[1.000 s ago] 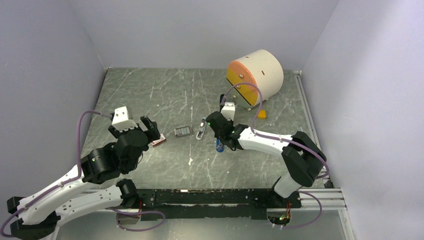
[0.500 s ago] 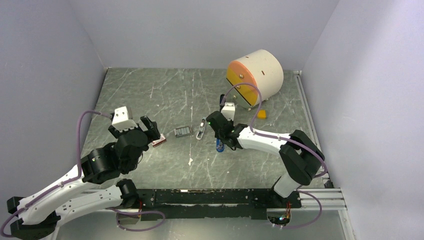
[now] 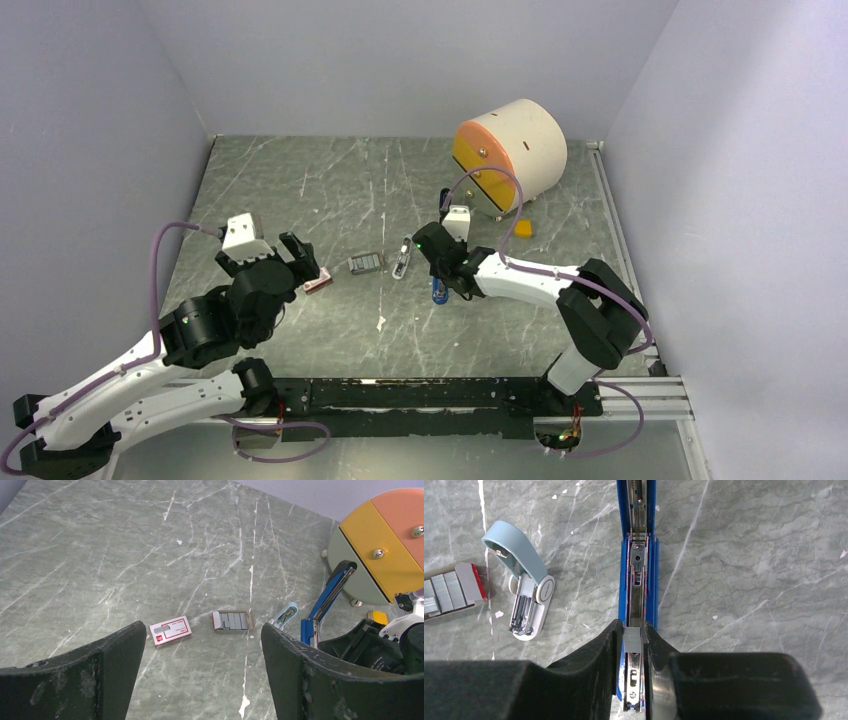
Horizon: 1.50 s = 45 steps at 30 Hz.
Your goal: Load the staples into the stapler
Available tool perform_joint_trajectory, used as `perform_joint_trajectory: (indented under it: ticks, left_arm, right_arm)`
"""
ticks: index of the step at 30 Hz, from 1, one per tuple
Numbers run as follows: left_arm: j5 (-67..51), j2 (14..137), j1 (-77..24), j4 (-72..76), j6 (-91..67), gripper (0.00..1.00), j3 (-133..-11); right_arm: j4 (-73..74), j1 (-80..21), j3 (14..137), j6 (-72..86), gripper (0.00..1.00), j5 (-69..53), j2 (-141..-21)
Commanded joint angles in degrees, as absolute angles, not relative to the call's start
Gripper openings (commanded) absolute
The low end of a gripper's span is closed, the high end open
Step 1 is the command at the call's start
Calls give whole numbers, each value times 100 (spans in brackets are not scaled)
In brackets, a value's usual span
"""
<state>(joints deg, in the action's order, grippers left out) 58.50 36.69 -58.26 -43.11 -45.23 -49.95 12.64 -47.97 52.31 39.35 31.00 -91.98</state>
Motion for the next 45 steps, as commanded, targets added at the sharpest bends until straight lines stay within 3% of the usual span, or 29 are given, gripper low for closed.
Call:
perform_joint_trajectory:
  ticks: [1, 45]
  left_arm:
    - [5992, 3626, -5802, -4302, -4549, 90, -5010]
    - [5962, 3560, -5805, -4313, -4579, 89, -4975]
  right_arm:
    - [1207, -4755, 5204, 3987, 24, 3246, -9218]
    - [1277, -4724, 5360, 4019, 24, 3066, -9330]
